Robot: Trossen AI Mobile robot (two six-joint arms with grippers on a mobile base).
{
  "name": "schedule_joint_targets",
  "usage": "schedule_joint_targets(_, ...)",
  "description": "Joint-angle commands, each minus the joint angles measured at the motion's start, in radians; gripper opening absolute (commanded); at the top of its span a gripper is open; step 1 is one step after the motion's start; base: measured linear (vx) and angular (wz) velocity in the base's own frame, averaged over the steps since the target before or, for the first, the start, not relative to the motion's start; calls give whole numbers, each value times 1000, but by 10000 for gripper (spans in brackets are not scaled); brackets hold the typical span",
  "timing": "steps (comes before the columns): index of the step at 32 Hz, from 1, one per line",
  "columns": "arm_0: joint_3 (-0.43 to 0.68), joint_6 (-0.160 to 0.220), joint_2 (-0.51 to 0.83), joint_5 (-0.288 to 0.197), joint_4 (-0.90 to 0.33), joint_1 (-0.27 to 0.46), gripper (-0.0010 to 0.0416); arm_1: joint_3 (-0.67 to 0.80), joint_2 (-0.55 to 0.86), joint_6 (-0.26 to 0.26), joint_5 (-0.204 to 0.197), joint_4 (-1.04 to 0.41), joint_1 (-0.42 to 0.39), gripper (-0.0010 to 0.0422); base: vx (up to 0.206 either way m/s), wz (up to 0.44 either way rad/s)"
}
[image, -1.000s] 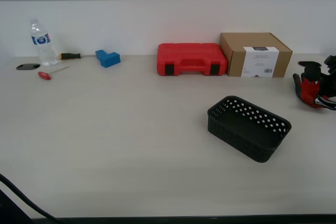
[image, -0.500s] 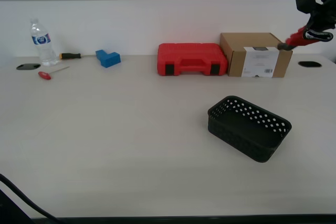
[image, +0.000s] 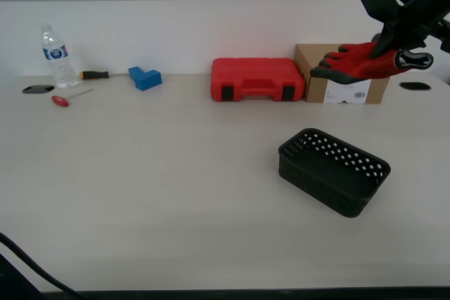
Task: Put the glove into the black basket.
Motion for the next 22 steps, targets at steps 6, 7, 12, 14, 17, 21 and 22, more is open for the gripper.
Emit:
schedule_joint_targets(6,-207,123,-79,0,71,154,-1,1,0,0,-1,-14,0,0,0,0)
schedule_joint_targets(7,-232,135,-73,0,114,182,-1,1,0,0,-1,-13,0,0,0,0)
schedule_joint_targets(12,-254,168,39,0,178,247,-1,1,0,0,-1,-14,0,0,0,0)
schedule_joint_targets(14,-253,169,103,5,187,248,-1,1,0,0,0,-14,0,0,0,0)
schedule_joint_targets(17,-253,171,194,13,230,246,-1,1,0,0,0,-14,0,0,0,0)
schedule_joint_targets(21,-219,170,355,25,253,244,-1,2,0,0,0,-14,0,0,0,0)
schedule_joint_targets(22,-210,169,375,25,253,244,-1,2,0,0,0,-14,0,0,0,0)
